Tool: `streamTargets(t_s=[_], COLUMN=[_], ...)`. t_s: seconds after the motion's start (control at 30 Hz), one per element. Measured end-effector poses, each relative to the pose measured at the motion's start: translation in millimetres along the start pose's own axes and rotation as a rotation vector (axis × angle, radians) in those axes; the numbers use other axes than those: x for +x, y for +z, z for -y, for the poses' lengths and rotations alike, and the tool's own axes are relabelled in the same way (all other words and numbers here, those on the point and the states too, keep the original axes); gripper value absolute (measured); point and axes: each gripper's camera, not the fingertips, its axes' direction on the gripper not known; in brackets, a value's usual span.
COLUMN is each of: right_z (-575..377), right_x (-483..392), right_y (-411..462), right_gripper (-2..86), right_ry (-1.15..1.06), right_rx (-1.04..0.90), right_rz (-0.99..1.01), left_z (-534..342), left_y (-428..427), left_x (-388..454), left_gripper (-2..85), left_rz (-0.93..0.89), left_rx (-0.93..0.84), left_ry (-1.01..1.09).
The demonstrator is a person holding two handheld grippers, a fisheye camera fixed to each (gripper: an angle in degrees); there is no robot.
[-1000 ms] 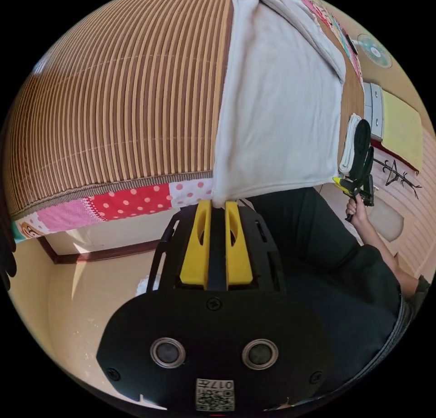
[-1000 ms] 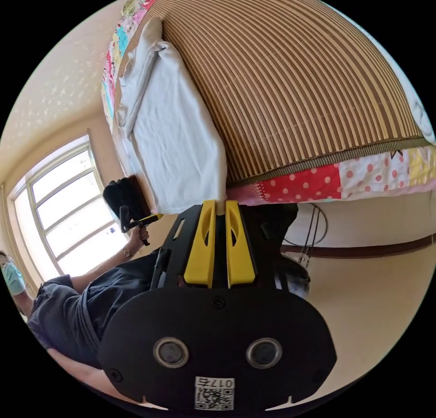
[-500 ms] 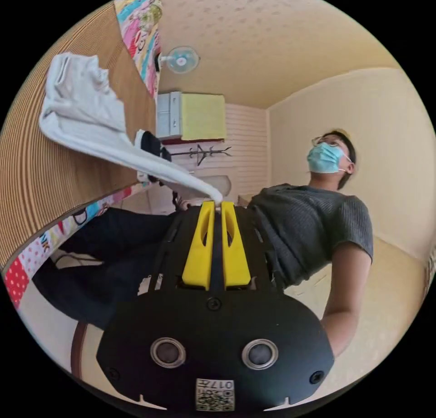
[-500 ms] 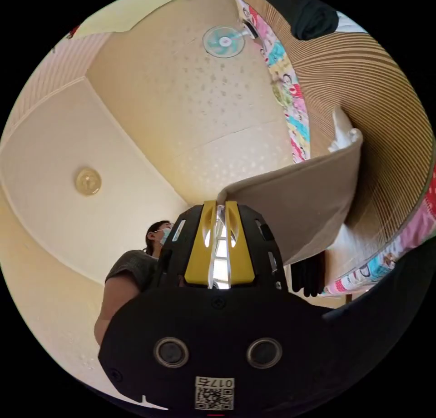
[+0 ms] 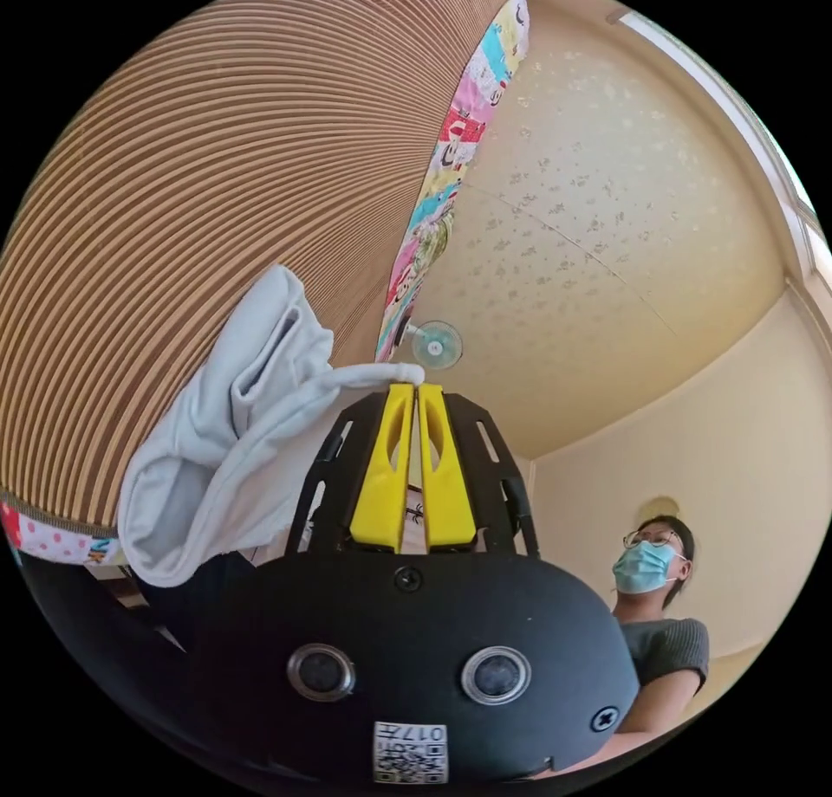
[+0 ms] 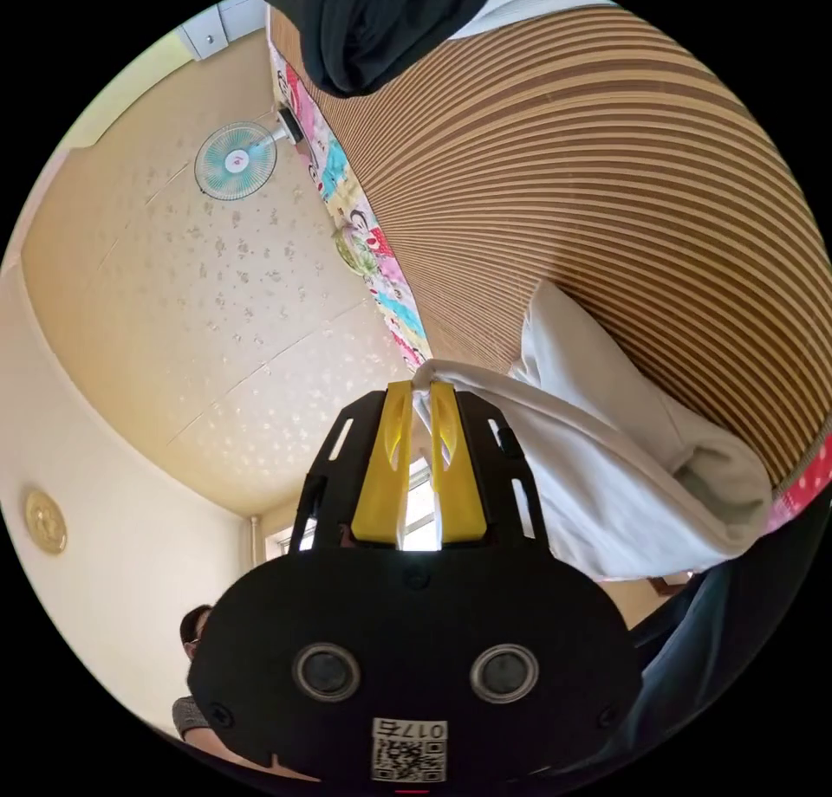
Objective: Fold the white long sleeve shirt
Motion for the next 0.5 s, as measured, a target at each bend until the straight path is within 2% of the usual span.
streamTargets(t_s=[0.13, 0.23, 0.3, 0.37, 0.47, 0.5], right_z=[31.7, 36.5, 34.0, 16.7, -22.2, -30.2], right_x=[3.6, -12.7, -30.5, -47.5, -42.7, -39.4], right_y=[40.0, 51.8, 66.9, 99.9, 138.1, 144.9], right_gripper=[2.8, 2.7, 3.3, 4.6, 6.6, 6.8], right_ry=[-0.010, -0.089, -0.180, -0.346, -0.449, -0.461], right_rx=[0.007, 0.006, -0.089, -0.317, -0.536, -0.581], right_rz=[-0.100, -0.208, -0.334, -0.557, -0.814, -0.831], left_z=[42.2, 62.2, 62.5, 51.9, 15.9, -2.7], left_y=[37.8, 52.4, 51.2, 50.7, 58.2, 60.8], left_x=[-10.2, -22.1, -12.4, -6.7, -30.0, -49.7], left_gripper=[-0.8, -0.4, 2.4, 7.0, 12.8, 14.2], left_rz=[0.078, 0.255, 0.325, 0.437, 0.710, 0.790], left_rx=[0.023, 0.018, 0.002, -0.056, -0.242, -0.333], left_ry=[0.006, 0.008, 0.124, 0.211, 0.269, 0.262])
